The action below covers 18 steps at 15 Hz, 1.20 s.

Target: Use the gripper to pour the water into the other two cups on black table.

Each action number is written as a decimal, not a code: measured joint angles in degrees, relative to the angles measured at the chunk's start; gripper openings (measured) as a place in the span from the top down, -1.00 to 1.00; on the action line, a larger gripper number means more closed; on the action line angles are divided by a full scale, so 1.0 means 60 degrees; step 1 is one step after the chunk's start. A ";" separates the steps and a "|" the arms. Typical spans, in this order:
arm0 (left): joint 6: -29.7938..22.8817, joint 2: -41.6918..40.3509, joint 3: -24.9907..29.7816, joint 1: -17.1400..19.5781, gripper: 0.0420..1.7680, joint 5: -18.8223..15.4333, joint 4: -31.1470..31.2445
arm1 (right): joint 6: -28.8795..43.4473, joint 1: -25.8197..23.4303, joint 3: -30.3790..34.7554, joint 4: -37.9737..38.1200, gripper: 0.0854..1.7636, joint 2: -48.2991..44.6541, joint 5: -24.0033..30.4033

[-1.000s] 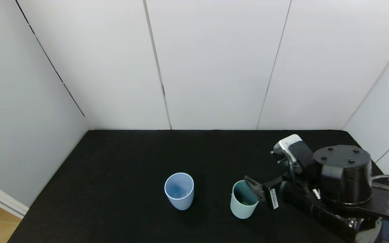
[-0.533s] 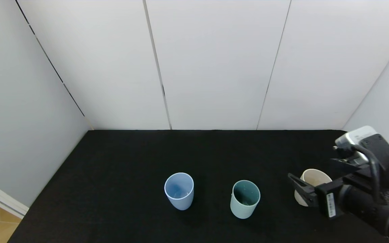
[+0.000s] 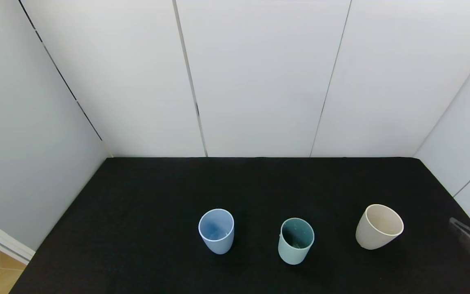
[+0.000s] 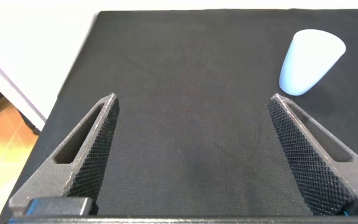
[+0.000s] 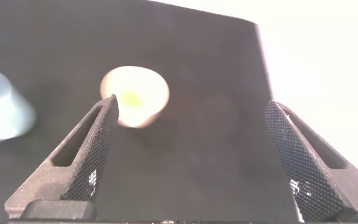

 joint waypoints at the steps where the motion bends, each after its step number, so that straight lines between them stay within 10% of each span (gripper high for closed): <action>1: -0.0004 0.0000 0.0000 0.0000 -0.94 0.0000 0.0000 | -0.0004 -0.0445 0.0156 0.0069 -0.92 -0.0376 -0.0018; 11: -0.0004 0.0000 0.0000 0.0000 -0.94 0.0000 0.0000 | -0.1808 -0.3584 0.0729 0.2784 -0.92 -0.5626 0.0512; 18: 0.0000 0.0000 0.0000 0.0000 -0.94 -0.0004 0.0000 | -0.2341 -0.4021 0.0703 0.2824 -0.92 -0.6353 0.0735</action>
